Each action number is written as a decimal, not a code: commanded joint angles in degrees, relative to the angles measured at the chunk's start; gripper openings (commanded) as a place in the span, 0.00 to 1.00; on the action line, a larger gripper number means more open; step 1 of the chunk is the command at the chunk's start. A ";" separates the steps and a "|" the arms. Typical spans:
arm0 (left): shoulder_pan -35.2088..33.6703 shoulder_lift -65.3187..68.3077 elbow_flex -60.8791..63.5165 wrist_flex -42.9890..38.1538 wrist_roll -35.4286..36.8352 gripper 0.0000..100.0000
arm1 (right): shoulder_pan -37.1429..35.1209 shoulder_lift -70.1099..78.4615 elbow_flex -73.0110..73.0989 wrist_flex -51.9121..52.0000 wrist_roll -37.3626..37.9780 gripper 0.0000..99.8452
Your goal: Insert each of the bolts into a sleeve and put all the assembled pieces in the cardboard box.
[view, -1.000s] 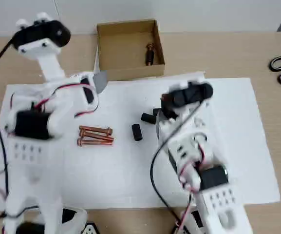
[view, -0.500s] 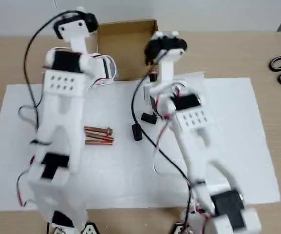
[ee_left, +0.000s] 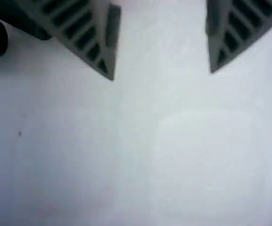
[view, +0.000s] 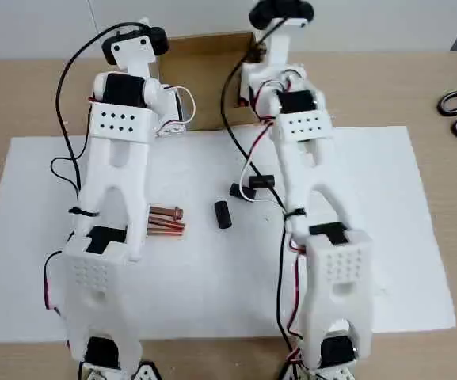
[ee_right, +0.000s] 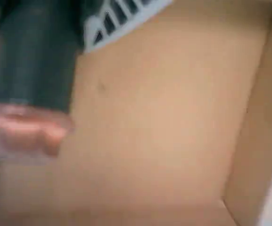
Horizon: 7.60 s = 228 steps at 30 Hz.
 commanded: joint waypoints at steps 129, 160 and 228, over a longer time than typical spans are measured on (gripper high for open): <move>-12.92 -39.65 63.87 -17.76 -22.59 0.01 | -18.59 -14.73 32.35 34.59 5.36 0.24; -12.92 -39.74 63.87 -17.67 -22.59 0.01 | -20.09 -14.29 32.44 41.98 3.52 0.16; -4.57 -39.47 54.02 0.97 -108.13 0.01 | -1.63 -57.19 49.49 57.01 12.48 0.00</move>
